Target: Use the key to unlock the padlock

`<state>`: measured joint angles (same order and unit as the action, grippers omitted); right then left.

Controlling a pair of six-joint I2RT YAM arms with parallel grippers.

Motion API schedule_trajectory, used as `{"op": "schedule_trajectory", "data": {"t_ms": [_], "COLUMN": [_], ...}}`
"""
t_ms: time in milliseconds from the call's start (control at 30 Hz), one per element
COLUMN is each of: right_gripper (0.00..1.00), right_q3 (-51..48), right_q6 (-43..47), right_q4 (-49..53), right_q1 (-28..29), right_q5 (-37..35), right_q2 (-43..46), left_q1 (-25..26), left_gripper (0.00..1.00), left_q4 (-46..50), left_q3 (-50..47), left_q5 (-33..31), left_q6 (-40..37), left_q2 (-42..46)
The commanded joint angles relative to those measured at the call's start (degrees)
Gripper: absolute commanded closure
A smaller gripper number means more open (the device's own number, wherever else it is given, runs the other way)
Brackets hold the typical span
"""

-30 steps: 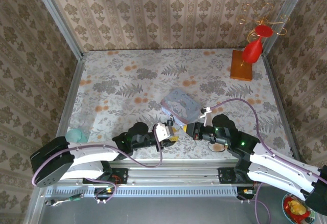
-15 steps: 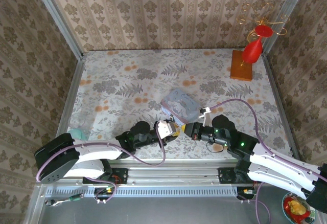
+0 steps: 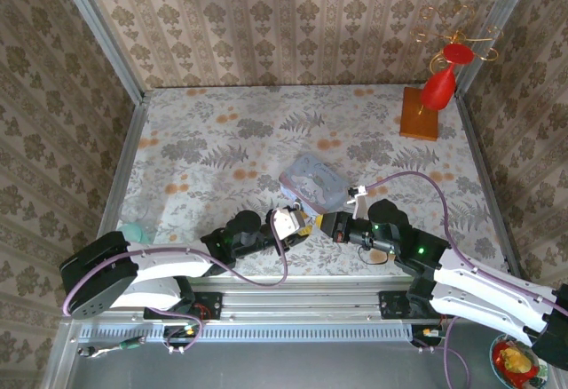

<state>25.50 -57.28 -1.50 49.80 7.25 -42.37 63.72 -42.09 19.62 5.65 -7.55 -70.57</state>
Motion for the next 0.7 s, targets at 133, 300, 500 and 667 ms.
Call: {"op": "schedule_trajectory", "data": {"t_ms": [133, 300, 500, 667], "right_gripper": [1.0, 1.0, 1.0, 1.0], "right_q3": [-0.2, 1.4, 1.3, 1.0], "right_q6": [-1.6, -4.1, -5.6, -5.9], "right_q4": [-0.2, 2.7, 2.0, 3.3], "right_q1": [0.5, 0.6, 0.9, 0.9], "right_q5": [-1.2, -1.5, -1.7, -3.6], "right_q2": [-0.2, -1.5, -1.7, -0.4], "left_q1": [0.3, -0.3, -0.4, -0.6], "left_gripper": [0.73, 0.77, 0.85, 0.95], "left_q4": [-1.6, -3.1, -3.7, -3.6], "left_q3": [1.7, 1.5, 1.6, 1.3], "left_q5": [-0.2, 1.3, 2.6, 4.0], "left_q6": [0.0, 1.0, 1.7, 1.6], "left_q2": [-1.0, -1.8, -2.5, -2.6]}}
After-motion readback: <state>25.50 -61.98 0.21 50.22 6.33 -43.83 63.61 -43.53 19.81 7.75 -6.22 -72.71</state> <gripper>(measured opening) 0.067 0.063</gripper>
